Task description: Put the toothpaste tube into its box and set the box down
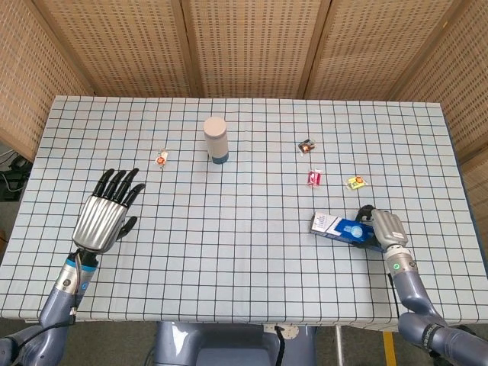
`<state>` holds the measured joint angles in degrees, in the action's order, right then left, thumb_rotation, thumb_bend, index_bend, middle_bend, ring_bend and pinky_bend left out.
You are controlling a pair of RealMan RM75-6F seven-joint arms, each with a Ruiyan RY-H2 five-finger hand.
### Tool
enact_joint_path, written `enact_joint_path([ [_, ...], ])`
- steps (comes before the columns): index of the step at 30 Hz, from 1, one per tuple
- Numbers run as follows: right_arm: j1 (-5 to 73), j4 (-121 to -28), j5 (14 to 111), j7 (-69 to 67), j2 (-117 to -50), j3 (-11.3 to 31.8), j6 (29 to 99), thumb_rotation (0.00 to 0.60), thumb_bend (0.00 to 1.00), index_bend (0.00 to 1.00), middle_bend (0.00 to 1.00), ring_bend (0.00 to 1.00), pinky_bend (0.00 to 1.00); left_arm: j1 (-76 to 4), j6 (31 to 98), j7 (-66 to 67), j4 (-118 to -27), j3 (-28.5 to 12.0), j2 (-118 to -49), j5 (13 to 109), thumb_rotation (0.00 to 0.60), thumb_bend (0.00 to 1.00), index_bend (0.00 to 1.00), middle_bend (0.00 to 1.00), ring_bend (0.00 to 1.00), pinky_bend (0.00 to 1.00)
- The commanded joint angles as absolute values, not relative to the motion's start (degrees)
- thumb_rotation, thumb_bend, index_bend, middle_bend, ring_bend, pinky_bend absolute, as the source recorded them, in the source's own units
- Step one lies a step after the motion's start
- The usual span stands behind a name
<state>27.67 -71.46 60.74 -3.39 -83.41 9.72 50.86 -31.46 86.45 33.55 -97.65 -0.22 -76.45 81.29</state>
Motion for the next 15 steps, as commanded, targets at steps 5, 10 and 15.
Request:
enact_joint_path([
  [5,26.57,-75.3,61.82,3.06,-83.05,9.0,56.17,0.6,0.2,0.19,0.01,0.0,0.01,-28.78,87.62,31.2,-95.97,-0.26,-76.57,83.54,0.6,0.25,0.23,0.1,0.13,0.11],
  [10,24.94,-77.63,62.55,10.18,-82.42,8.45,62.64,0.6,0.18,0.04,0.0,0.0,0.0,-26.12,88.81,29.13,-95.5,0.23,-76.0,84.52,0.6,0.25,0.22,0.09,0.11,0.06],
  [15,22.42,-81.53,66.87,12.81,-80.66,6.7,68.97,0.6,0.18,0.0,0.0,0.0,0.0,-23.18,88.89,26.97,-97.13,1.39,-74.91,83.7,0.6,0.24,0.16,0.02,0.04,0.0],
])
